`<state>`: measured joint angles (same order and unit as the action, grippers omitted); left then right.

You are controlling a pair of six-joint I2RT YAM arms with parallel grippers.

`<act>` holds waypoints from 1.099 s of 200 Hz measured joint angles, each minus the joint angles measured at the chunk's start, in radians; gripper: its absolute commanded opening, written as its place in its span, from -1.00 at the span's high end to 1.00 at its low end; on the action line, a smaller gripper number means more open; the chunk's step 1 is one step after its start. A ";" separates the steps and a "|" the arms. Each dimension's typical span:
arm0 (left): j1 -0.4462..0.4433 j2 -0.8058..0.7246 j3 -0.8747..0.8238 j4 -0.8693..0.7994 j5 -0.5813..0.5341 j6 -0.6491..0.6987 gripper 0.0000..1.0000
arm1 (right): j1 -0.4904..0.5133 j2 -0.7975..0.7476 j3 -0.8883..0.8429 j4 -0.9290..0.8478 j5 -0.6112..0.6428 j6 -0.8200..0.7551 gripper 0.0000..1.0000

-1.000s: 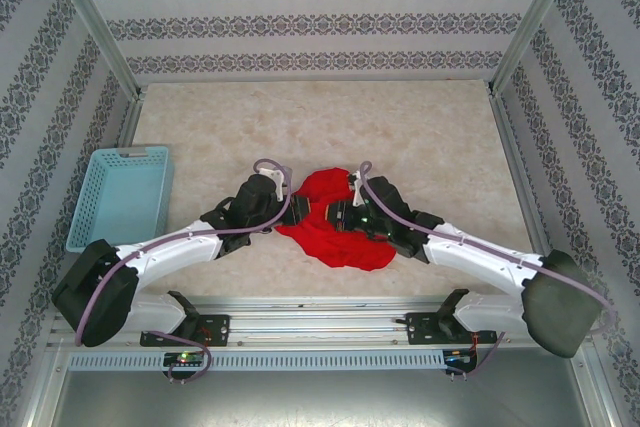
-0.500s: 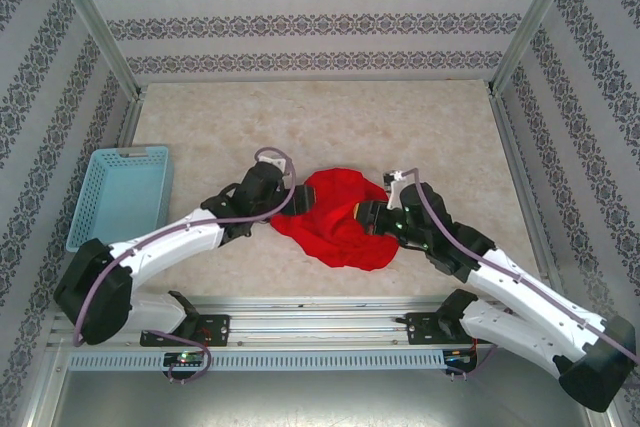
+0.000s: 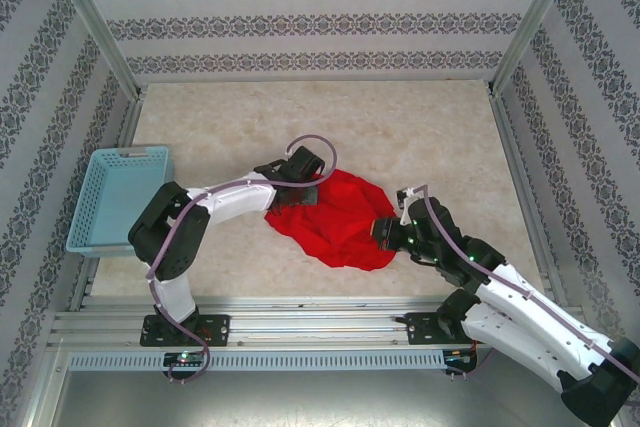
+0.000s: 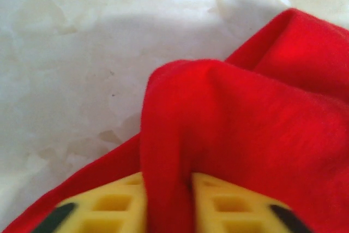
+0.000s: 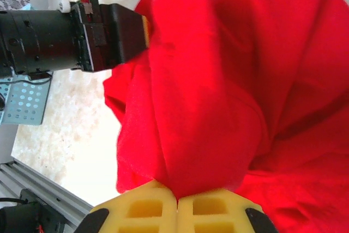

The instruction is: Fold the inside-out t-shirt

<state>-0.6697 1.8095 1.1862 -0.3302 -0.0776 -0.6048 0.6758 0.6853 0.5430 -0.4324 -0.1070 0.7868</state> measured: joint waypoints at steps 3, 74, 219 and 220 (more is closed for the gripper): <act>0.003 0.000 0.005 -0.005 -0.007 -0.006 1.00 | 0.000 -0.002 0.000 -0.006 0.002 0.000 1.00; 0.133 -0.137 0.089 -0.179 -0.359 -0.108 1.00 | -0.006 -0.076 0.026 -0.134 0.014 0.000 1.00; -0.171 -0.106 0.108 -0.074 -0.502 0.100 1.00 | -0.044 0.145 0.269 -0.061 0.041 -0.043 1.00; -0.169 -0.104 0.108 -0.075 -0.498 0.100 1.00 | -0.046 0.152 0.263 -0.061 0.042 -0.040 1.00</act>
<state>-0.8387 1.7058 1.2942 -0.4049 -0.5758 -0.5045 0.6300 0.8371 0.8059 -0.4934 -0.0654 0.7464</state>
